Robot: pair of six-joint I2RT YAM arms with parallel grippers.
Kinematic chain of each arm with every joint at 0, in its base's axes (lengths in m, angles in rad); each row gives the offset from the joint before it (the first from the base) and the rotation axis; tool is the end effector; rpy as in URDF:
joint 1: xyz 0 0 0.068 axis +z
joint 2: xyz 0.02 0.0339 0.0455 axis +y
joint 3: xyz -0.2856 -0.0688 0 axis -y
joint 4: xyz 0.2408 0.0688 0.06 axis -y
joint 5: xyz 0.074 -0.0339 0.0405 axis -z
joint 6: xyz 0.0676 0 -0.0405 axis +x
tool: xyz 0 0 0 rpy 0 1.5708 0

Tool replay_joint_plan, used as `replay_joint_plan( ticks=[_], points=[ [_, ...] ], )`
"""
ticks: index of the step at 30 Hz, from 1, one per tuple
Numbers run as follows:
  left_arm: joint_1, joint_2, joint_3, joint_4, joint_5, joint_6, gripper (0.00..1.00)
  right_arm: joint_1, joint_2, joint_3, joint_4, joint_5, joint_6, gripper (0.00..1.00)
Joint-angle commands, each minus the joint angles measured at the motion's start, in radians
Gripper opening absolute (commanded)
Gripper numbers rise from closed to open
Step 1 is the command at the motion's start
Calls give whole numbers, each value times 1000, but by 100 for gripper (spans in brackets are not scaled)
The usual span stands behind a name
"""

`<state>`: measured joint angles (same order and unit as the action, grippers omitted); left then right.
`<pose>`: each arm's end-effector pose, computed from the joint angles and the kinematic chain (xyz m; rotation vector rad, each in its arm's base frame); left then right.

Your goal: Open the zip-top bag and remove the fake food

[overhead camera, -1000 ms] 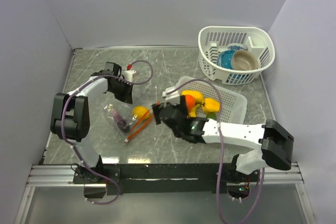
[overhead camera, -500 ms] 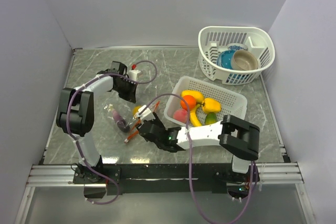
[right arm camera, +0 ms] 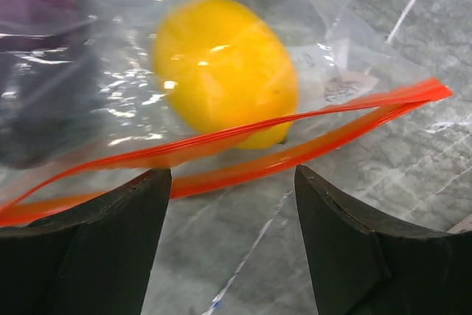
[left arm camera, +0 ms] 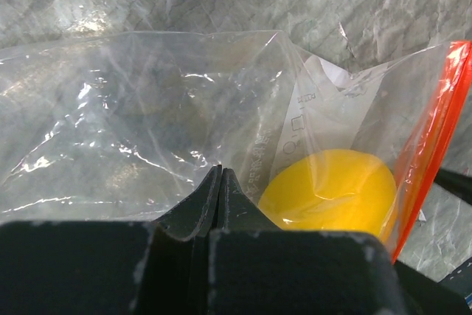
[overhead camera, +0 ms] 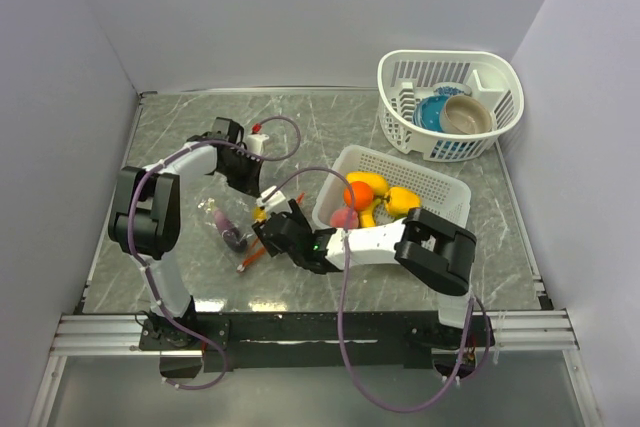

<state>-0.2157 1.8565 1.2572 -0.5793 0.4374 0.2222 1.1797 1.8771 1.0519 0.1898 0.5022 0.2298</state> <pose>0.3698 -0.1103 0.1763 0.7001 2.5996 -0.5960 0.1905 0.3766 0.1705 -0.7227 2.0041 0.2785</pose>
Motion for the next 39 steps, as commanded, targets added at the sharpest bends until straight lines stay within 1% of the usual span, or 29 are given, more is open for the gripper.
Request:
replay_joint_plan(
  ticks=[1, 6, 12, 13, 14, 16, 17, 18, 29, 39],
  points=[
    [-11, -17, -10, 29, -3, 3, 1, -11, -18, 11, 40, -8, -3, 76],
    [-11, -8, -16, 38, 0, -1, 1, -9, -64, -21, 53, -14, 6, 72],
    [-25, -6, -9, 33, 3, -9, 1, -9, -21, 7, 54, -16, -6, 71],
    [-28, -5, 1, 32, 4, -12, 1, -11, -16, 10, 66, -22, -12, 73],
    [-33, -3, 7, 21, 6, -15, 1, -11, -3, 14, 71, -19, -15, 80],
    [-47, 0, 21, 16, 3, -15, 1, -18, 17, 28, 71, -10, -15, 91],
    [-51, 1, 22, 15, 3, -12, 1, -22, 36, 45, 69, 4, -17, 99],
    [-60, 1, 21, 13, -2, -11, 1, -26, 42, 51, 71, 9, -21, 100],
    [-94, -6, -58, 6, 27, 42, 1, -48, 93, 120, 68, -5, -52, 100],
    [-111, -37, -108, 7, 55, 42, 1, -46, 146, 189, 31, -16, -38, 100]
  ],
)
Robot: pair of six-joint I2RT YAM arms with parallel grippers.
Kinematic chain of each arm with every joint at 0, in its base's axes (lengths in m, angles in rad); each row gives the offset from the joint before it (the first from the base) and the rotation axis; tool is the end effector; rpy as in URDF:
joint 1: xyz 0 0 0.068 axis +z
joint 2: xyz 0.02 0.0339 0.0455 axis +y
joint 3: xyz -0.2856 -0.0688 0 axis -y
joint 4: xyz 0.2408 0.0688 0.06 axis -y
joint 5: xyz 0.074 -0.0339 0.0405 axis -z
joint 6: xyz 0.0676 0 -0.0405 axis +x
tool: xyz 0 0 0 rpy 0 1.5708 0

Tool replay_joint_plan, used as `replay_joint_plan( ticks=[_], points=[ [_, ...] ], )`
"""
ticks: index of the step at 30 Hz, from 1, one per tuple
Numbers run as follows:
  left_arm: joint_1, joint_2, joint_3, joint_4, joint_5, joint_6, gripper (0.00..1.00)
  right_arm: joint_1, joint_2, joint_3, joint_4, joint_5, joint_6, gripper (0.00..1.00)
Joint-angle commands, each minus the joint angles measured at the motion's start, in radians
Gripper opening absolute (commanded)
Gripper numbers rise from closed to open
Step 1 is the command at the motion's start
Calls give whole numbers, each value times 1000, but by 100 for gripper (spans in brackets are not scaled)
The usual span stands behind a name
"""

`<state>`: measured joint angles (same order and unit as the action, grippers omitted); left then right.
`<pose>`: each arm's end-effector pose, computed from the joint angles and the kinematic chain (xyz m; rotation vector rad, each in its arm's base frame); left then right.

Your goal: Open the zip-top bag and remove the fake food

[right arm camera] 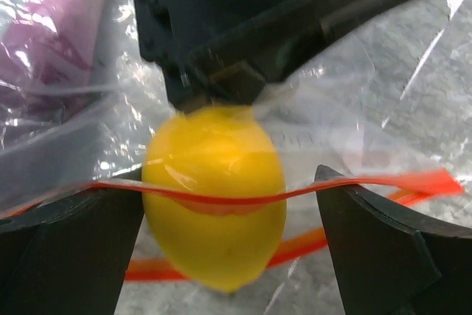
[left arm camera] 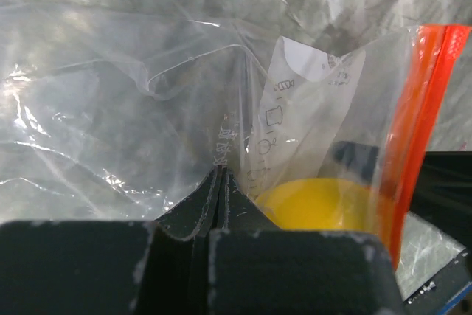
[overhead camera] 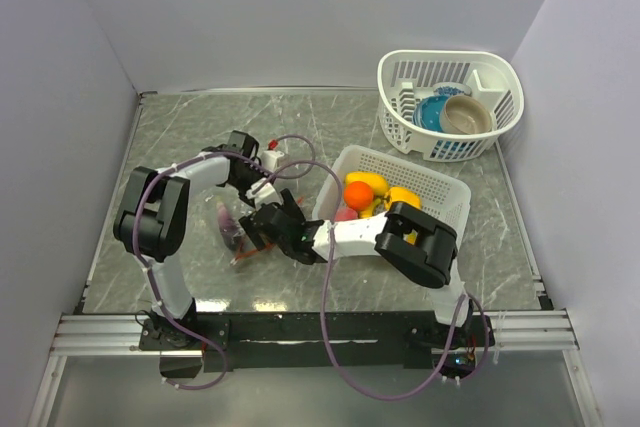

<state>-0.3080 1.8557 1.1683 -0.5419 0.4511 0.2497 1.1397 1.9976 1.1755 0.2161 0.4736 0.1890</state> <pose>0.3433 -0.1401 0.1541 0.8601 2.6095 -0.6435 0.2187 0.4017 0.1615 -0.7244 1.9868 0.2787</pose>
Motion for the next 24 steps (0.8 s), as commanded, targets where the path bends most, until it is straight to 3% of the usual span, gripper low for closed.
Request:
replay_joint_plan(
  ticks=[1, 5, 12, 15, 16, 18, 20, 22, 24],
  points=[
    [-22, -39, -19, -32, 46, 16, 1, -6, 32, 67, -3, 10, 7, 100],
    [-23, -52, -24, -33, 34, 19, 1, -6, 32, 53, -6, -15, 29, 99],
    [-2, -50, -38, -4, -17, 16, 1, 5, -34, -43, -21, -35, 69, 87],
    [26, -49, -39, 0, -26, 17, 1, 6, -75, -83, -27, -32, 79, 72],
    [33, -47, -38, -1, -26, 20, 1, 8, -103, -99, -27, -39, 76, 56],
    [52, -52, -38, -4, -28, 23, 1, 8, -137, -112, -37, -40, 79, 38],
    [60, -59, -41, -6, -41, 26, 1, 12, -193, -112, -55, -38, 79, 31],
    [61, -62, -47, 0, -57, 31, 1, 23, -268, -114, -84, -23, 73, 15],
    [61, -59, -55, 3, -66, 33, 1, 28, -324, -122, -122, -15, 72, 9]
  ],
)
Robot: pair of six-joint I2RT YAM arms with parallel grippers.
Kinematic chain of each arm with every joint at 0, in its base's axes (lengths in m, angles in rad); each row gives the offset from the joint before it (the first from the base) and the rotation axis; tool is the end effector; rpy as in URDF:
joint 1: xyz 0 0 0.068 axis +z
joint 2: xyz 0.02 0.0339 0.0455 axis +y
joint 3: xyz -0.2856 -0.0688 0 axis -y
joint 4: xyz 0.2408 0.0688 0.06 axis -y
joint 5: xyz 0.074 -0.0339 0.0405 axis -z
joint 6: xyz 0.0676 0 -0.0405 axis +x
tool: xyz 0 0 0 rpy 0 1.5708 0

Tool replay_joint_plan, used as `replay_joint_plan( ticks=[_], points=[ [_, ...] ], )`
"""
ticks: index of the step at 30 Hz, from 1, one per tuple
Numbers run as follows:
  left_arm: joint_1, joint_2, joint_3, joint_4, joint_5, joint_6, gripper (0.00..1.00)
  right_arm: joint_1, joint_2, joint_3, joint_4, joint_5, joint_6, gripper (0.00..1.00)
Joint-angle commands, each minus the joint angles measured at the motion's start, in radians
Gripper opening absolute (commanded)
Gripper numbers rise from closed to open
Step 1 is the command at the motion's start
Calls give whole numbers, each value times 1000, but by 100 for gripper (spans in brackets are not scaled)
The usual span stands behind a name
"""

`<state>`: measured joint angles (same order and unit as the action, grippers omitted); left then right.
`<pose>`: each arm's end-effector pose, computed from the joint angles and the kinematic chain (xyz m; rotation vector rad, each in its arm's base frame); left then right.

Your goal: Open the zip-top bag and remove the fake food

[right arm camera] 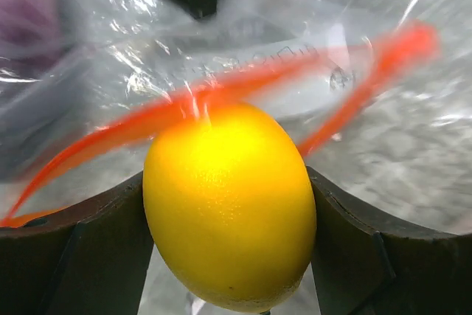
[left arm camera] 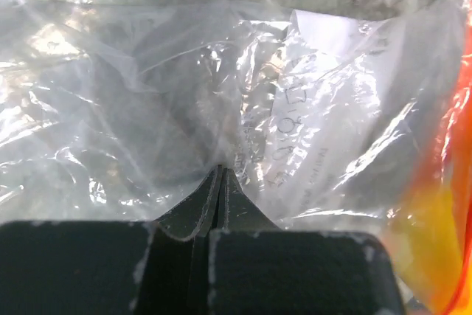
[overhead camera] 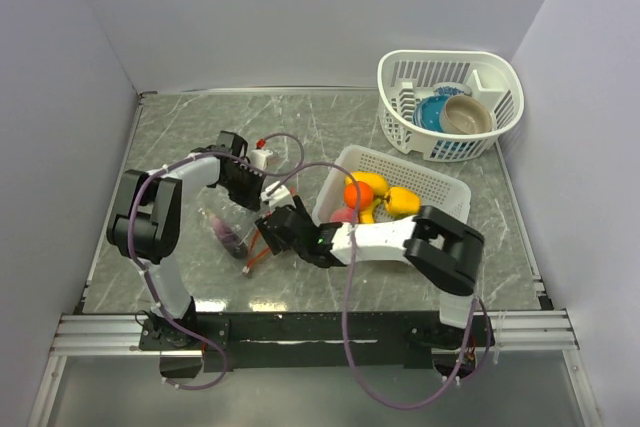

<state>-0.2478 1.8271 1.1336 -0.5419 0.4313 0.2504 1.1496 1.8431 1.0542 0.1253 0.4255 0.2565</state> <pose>0.3426 -0.1158 0.1541 0.7758 2.6368 -0.6011 0.1955 0.3681 0.1765 -0.7320 2.0587 0.3268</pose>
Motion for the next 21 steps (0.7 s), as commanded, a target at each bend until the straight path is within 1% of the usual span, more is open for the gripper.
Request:
replay_joint_plan(
  ticks=[1, 5, 6, 7, 9, 10, 11, 12, 13, 14, 15, 16, 17, 18, 19, 20, 21],
  points=[
    [2, -28, -21, 3, -49, 30, 1, 19, -221, -5, -48, 35, 7, 9],
    [2, -46, -2, -12, -34, 17, 1, 19, -356, -46, -121, 116, 26, 9],
    [4, -57, 8, -21, -22, 12, 1, 16, -381, -59, -122, 184, 30, 9],
    [4, -67, 17, -32, -16, 9, 1, 13, -416, -81, -162, 243, 49, 7],
    [1, -112, 41, -55, -28, 0, 1, -11, -436, -108, -184, 327, 75, 2],
    [-5, -130, 49, -62, -46, 3, 1, -57, -446, -129, -212, 328, 111, 2],
    [-4, -167, 61, -78, -34, 3, 1, -86, -447, -140, -228, 325, 130, 4],
    [1, -182, 69, -105, -22, 0, 1, -108, -449, -164, -236, 315, 145, 12],
    [19, -196, 77, -125, 9, -3, 1, -152, -462, -184, -231, 317, 180, 13],
    [33, -218, 90, -142, 33, 0, 2, -169, -470, -204, -219, 323, 193, 16],
    [48, -229, 98, -177, 55, 1, 3, -182, -475, -232, -205, 332, 217, 29],
    [88, -241, 106, -191, 84, 4, 5, -204, -476, -240, -201, 346, 219, 35],
    [109, -267, 118, -205, 93, 18, 7, -211, -472, -243, -197, 357, 217, 37],
    [131, -282, 120, -217, 99, 26, 11, -215, -461, -237, -196, 360, 213, 47],
    [178, -296, 120, -231, 99, 38, 12, -215, -453, -229, -196, 374, 204, 57],
    [202, -319, 111, -236, 95, 64, 12, -215, -447, -217, -205, 380, 204, 81],
    [226, -327, 103, -240, 89, 79, 12, -214, -438, -192, -217, 390, 199, 94]
  ],
)
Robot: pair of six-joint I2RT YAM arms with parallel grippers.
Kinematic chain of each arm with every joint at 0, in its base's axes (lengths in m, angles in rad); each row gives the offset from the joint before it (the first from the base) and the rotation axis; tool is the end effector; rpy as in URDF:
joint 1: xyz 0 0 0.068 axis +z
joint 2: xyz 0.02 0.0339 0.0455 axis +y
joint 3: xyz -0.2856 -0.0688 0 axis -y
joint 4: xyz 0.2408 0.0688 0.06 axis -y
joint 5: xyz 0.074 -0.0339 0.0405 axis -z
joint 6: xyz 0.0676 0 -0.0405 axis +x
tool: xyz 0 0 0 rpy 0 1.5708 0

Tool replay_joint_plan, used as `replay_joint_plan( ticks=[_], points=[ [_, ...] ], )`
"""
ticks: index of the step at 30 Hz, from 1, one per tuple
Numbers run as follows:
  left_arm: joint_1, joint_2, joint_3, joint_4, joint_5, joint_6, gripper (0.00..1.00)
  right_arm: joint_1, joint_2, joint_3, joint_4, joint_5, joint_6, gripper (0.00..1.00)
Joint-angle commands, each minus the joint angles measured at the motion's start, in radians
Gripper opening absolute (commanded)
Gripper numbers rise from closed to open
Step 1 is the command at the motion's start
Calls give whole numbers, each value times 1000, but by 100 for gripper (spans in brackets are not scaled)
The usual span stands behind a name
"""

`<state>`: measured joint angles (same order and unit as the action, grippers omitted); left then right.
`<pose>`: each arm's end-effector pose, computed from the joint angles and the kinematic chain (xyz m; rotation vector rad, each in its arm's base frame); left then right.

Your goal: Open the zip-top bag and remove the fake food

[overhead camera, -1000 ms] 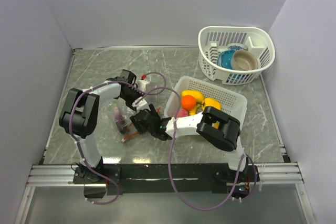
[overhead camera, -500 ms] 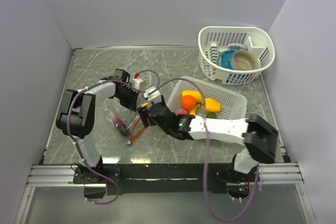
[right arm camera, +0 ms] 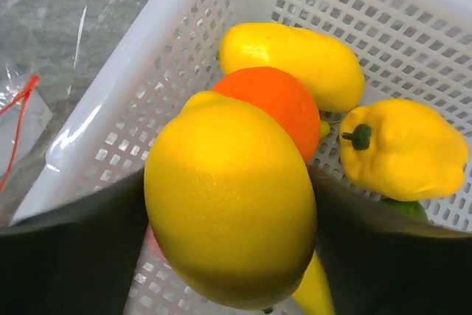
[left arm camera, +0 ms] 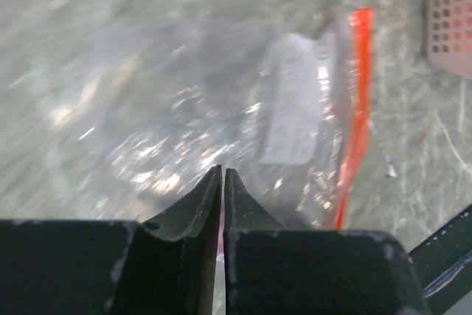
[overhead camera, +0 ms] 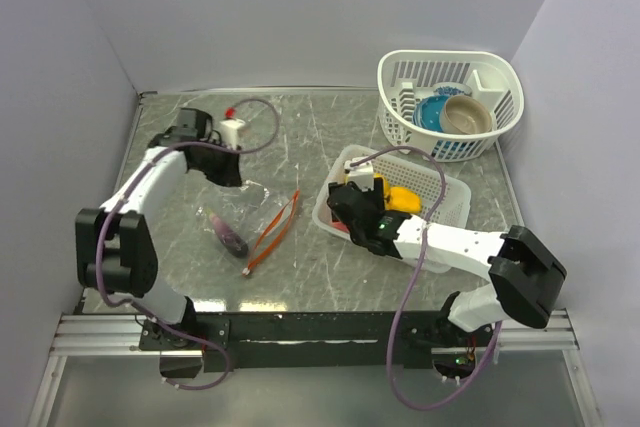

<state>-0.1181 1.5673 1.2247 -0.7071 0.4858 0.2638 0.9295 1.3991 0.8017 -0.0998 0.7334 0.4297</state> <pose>0.3265 -0.0705 0.2587 0.6449 2.4545 -0.5767 0.2153 0.2127 0.2293 -0.1497 2.0626 -0.0108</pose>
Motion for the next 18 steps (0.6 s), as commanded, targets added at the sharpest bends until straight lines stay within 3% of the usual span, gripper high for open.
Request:
replay_joint_plan(
  ticks=[1, 7, 12, 18],
  points=[
    [147, -72, -13, -80, 24, 83, 12, 8, 5, 71, 5, 95, 23, 100],
    [303, -24, -146, -5, -46, 169, 7, 143, -34, 99, 149, 89, -143, 100],
    [350, 48, -157, 38, -27, 169, 7, 268, 66, 139, 210, 31, -241, 99],
    [351, 114, -130, 41, 22, 147, 5, 304, 182, 152, 232, -66, -197, 82]
  ],
)
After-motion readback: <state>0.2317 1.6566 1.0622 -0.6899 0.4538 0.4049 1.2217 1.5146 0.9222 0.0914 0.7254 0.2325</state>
